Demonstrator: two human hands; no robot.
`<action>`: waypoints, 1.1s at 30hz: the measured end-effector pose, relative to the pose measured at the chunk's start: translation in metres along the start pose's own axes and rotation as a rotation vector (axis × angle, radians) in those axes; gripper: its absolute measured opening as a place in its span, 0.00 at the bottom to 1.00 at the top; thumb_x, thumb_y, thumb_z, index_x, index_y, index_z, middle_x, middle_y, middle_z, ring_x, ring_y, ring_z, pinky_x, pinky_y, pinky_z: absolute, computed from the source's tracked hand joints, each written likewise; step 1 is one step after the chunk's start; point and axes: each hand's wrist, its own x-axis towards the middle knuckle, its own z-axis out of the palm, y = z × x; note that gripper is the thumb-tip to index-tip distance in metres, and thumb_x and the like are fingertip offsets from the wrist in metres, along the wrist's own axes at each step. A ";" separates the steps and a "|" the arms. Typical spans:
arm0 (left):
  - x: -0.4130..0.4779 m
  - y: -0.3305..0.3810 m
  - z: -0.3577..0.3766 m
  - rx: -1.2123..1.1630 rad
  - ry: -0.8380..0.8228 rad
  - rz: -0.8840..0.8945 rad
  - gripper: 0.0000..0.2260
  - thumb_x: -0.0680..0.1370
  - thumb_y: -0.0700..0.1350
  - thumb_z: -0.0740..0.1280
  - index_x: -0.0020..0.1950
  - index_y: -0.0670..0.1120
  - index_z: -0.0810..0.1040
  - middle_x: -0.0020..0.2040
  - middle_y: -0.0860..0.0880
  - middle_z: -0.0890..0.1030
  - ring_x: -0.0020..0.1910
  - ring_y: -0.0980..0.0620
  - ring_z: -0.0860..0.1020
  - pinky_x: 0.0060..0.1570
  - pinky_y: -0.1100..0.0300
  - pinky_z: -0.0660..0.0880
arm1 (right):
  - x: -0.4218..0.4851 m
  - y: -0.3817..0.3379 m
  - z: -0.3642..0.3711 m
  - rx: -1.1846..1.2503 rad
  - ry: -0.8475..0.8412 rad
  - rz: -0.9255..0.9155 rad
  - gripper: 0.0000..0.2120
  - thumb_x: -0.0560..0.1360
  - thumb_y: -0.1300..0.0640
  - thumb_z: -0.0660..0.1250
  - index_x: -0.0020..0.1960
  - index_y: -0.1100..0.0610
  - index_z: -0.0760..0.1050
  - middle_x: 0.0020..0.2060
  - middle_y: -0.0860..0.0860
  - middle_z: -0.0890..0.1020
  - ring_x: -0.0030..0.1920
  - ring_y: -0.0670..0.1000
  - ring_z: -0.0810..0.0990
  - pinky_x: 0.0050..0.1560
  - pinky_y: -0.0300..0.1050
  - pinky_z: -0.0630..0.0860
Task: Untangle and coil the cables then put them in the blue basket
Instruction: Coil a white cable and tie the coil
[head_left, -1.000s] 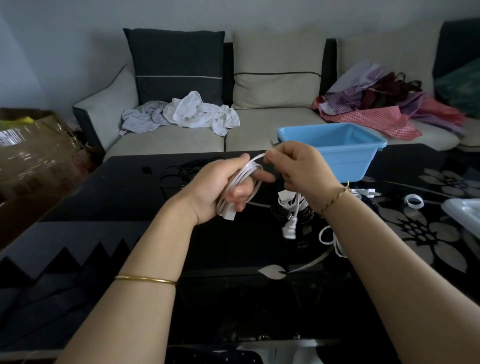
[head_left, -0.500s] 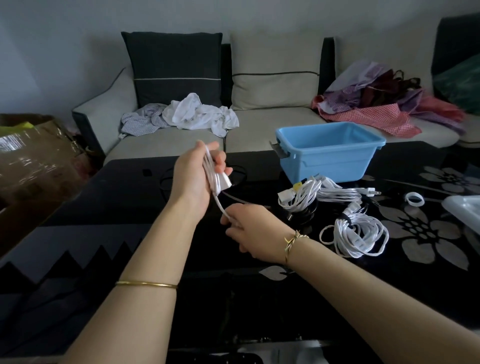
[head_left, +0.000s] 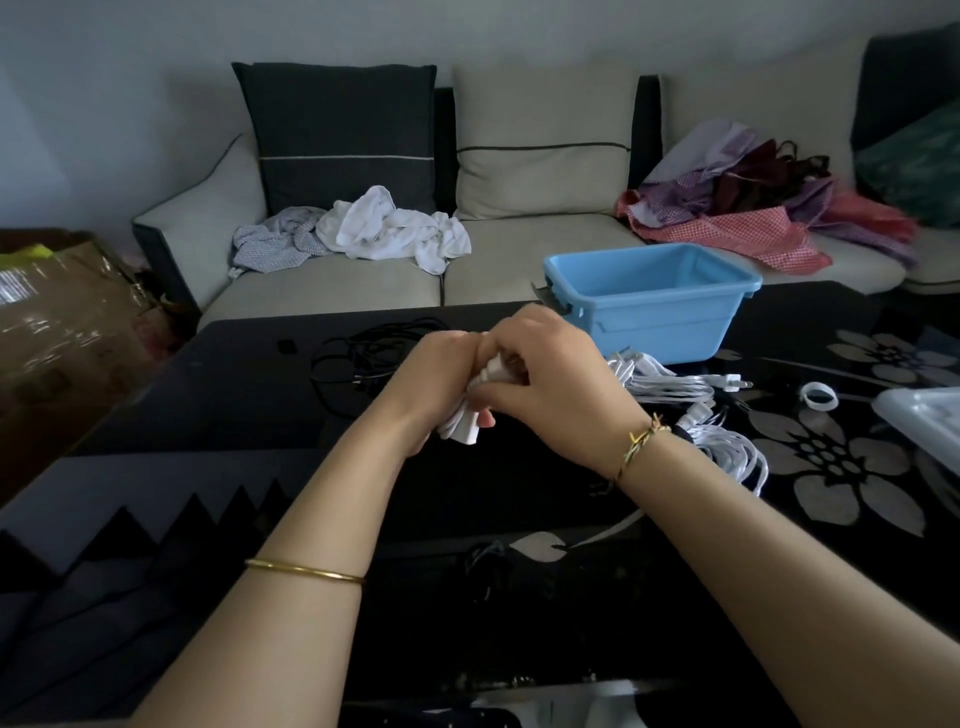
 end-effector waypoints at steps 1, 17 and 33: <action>0.000 0.001 0.002 -0.026 -0.017 -0.021 0.15 0.77 0.39 0.56 0.30 0.42 0.72 0.24 0.44 0.73 0.22 0.48 0.72 0.28 0.61 0.70 | 0.000 0.003 -0.001 0.005 0.011 0.007 0.08 0.67 0.60 0.73 0.43 0.58 0.77 0.41 0.48 0.73 0.41 0.43 0.69 0.42 0.26 0.66; 0.008 0.016 0.048 -0.483 -0.254 -0.388 0.29 0.82 0.61 0.50 0.30 0.44 0.73 0.19 0.49 0.68 0.14 0.59 0.61 0.18 0.72 0.62 | -0.022 0.047 -0.027 0.197 -0.138 0.090 0.07 0.79 0.53 0.59 0.51 0.56 0.66 0.34 0.45 0.77 0.34 0.41 0.76 0.32 0.31 0.71; 0.030 0.013 0.105 -0.506 -0.456 -0.110 0.08 0.69 0.37 0.68 0.47 0.38 0.77 0.42 0.43 0.78 0.38 0.51 0.77 0.41 0.64 0.78 | -0.047 0.101 -0.060 0.334 0.161 0.342 0.07 0.80 0.52 0.57 0.52 0.55 0.63 0.35 0.49 0.74 0.29 0.45 0.69 0.31 0.39 0.65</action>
